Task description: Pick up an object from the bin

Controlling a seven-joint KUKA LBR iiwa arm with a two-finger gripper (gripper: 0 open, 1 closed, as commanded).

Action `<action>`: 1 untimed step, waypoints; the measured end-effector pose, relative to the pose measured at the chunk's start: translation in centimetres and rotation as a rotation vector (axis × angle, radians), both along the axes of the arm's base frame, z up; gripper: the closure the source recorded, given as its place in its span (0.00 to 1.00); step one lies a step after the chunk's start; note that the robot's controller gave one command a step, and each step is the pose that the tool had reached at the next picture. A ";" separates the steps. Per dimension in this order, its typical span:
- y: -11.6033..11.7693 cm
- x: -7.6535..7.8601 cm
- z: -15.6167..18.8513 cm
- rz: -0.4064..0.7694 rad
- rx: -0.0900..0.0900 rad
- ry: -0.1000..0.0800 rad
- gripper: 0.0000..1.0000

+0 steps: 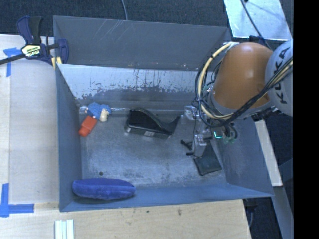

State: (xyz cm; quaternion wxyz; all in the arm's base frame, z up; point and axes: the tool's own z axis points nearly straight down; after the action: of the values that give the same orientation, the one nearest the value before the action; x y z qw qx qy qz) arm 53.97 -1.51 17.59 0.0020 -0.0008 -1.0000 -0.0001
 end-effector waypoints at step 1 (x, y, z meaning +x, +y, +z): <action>-7.9 4.0 -10.7 0.852 0.001 -0.007 0.00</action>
Offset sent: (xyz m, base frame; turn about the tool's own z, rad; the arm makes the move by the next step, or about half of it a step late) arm 0.0404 -0.0771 -0.1059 -0.8544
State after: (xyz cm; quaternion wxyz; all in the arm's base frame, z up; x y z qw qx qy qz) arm 58.02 -9.36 6.89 -0.0013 0.4123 -0.9111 0.0005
